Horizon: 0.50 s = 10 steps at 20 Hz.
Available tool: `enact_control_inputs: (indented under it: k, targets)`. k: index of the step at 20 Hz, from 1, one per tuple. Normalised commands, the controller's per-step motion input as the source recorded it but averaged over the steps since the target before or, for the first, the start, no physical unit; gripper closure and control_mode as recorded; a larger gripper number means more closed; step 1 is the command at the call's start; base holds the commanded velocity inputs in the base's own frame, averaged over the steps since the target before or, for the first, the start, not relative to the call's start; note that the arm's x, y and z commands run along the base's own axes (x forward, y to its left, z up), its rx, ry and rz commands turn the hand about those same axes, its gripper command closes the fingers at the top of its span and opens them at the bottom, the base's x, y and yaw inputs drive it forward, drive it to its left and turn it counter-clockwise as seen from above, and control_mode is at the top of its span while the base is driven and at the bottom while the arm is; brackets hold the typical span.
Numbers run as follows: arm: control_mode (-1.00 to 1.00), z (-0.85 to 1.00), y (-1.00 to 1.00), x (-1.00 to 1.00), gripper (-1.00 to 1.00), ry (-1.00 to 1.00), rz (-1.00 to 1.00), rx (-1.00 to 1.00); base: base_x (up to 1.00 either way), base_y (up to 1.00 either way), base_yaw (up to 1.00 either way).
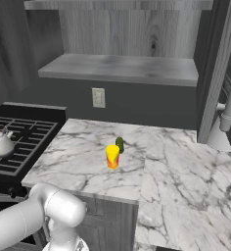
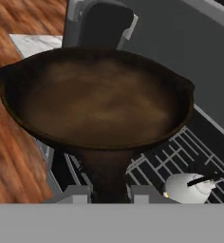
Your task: Pick the pan from the cabinet and place it on the stove. Then turn on the stove burner for the pan.
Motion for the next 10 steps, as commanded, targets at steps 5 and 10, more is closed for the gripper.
enact_control_inputs:
  k: [5,10]
  targets:
    - [-1.0,-0.23,0.1,0.18,1.0,0.03,0.0,0.0,0.0,0.0,0.0]
    - [-1.0,-0.26,0.01,0.19,1.0,0.0,0.0,0.0,0.0,0.0,0.0]
